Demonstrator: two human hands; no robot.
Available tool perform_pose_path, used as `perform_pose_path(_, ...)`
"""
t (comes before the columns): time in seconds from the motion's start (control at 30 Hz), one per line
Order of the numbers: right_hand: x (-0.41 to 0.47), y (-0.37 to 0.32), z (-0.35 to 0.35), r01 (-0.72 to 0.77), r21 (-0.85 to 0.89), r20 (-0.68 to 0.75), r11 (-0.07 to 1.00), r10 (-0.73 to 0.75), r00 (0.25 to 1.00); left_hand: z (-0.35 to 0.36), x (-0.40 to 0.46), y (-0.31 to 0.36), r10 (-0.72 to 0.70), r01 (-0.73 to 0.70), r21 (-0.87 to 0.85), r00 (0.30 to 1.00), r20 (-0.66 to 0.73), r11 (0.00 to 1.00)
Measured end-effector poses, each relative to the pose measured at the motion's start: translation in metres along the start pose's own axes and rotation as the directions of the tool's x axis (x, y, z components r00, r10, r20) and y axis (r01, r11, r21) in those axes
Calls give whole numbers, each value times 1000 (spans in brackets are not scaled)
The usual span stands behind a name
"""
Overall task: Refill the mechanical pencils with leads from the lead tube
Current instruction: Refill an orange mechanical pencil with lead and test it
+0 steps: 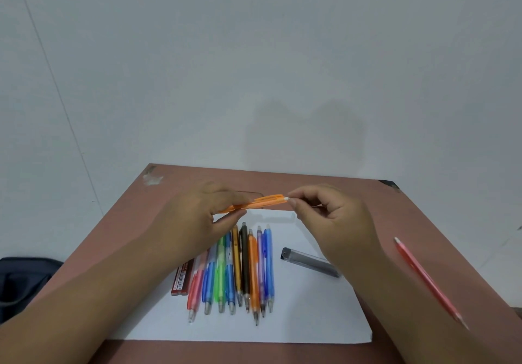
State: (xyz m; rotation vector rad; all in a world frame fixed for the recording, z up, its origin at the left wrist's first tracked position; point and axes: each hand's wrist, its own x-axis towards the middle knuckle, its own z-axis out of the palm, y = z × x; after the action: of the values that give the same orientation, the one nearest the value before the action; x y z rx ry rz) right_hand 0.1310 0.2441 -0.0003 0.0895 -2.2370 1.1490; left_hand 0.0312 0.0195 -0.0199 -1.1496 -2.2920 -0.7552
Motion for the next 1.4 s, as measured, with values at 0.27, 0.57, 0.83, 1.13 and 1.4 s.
perform_pose_path(0.27, 3, 6, -6, 53, -142, 75, 988, -43, 996, -4, -1, 1, 72, -71, 111, 997, -3, 991)
perform_pose_path(0.57, 5, 6, -8, 226, -366, 227, 903, -149, 962, -6, 2, 2, 215, -215, 190, 976, 22, 958)
perform_pose_path(0.83, 4, 3, -4, -43, -76, 83, 996, 50, 995, -5, 1, 2, 64, -60, 105, 997, -32, 993)
perform_pose_path(1.13, 18, 35, 6, -64, -468, 295, 881, 224, 929, -3, 1, -10, -95, 96, 10, 994, -61, 995)
perform_pose_path(1.4, 16, 23, 7, -238, -158, 73, 958, 251, 965, 1, 2, -12, -94, 94, -12, 995, -33, 996)
